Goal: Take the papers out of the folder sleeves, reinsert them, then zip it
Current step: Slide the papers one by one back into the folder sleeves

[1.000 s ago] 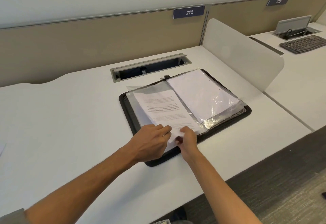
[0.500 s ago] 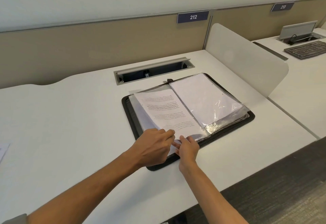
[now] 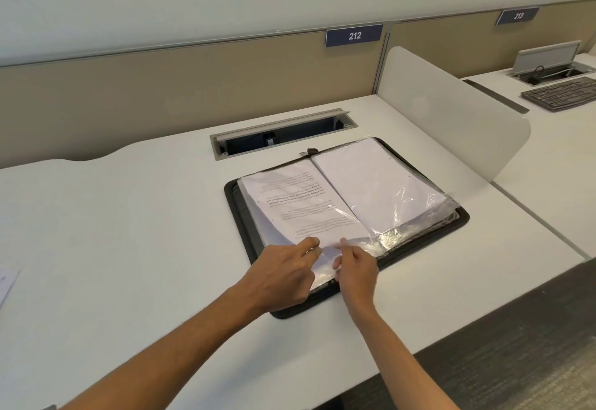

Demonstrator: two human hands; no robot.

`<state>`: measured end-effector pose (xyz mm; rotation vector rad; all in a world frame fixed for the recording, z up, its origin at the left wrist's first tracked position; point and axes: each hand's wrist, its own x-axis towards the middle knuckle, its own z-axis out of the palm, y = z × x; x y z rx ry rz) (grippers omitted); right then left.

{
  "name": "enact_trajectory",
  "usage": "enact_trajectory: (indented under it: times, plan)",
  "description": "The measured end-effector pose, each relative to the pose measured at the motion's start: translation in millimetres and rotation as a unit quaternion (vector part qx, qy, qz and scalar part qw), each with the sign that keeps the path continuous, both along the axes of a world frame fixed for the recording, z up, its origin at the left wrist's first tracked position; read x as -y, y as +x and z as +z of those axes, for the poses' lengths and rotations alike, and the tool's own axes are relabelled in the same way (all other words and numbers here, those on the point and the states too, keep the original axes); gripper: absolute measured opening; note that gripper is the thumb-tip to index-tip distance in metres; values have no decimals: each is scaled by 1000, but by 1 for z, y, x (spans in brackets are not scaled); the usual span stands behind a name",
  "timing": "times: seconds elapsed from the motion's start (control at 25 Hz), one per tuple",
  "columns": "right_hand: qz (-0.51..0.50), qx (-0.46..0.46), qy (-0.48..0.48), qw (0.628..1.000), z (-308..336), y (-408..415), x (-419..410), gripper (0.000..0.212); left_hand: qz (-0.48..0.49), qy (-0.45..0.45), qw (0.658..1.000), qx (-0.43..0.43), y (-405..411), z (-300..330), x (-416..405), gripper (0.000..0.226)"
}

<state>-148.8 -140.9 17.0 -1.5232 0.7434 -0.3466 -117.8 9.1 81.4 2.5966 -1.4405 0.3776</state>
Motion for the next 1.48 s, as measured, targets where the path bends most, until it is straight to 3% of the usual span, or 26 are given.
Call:
enact_trajectory:
  times: [0.08,0.16,0.24,0.32,0.4,0.48,0.56,0.8,0.84,0.92,1.0,1.04,1.16,1.24,1.36,1.48]
  plan:
    - [-12,102,-156,982,-6,-23,3,21,11,-15,1000,-8,2,-1,0,35]
    - [56,152,-355,921,-7,-31,13,45,16,-31,999,-37,5,-2,-1,36]
    - [150,138,-486,850,-3,-19,25,74,8,-39,998,-42,7,-3,1,37]
    - [181,120,-546,809,5,-1,31,64,-16,-47,999,-22,5,0,3,39]
    - [156,129,-552,809,14,17,40,32,-30,-70,997,-12,4,5,6,47]
    - [115,136,-498,848,25,28,56,13,-24,-96,995,-28,7,8,6,56]
    - [67,136,-416,897,38,33,78,8,-2,-117,992,-50,14,5,4,58]
    - [-148,118,-156,969,46,43,144,17,129,-184,967,-121,46,-8,-19,50]
    - [-201,90,-151,964,45,42,149,23,148,-194,961,-132,50,-9,-23,49]
    - [-237,47,-313,918,41,39,151,39,175,-203,952,-147,55,-11,-31,47]
    - [-124,41,-522,843,31,40,150,47,193,-209,946,-156,57,-15,-40,45]
    - [-43,4,-573,818,22,42,151,50,202,-211,944,-156,58,-19,-45,43]
    - [121,-249,-526,804,-4,52,159,76,234,-201,938,-160,53,-32,-64,40]
    - [145,-339,-494,787,-9,55,153,85,248,-183,938,-159,47,-40,-82,39]
    - [125,-241,-541,796,-8,57,123,75,277,-164,933,-160,37,-44,-114,35]
    - [194,-34,-468,861,-2,57,61,53,322,-166,918,-161,30,-45,-152,26]
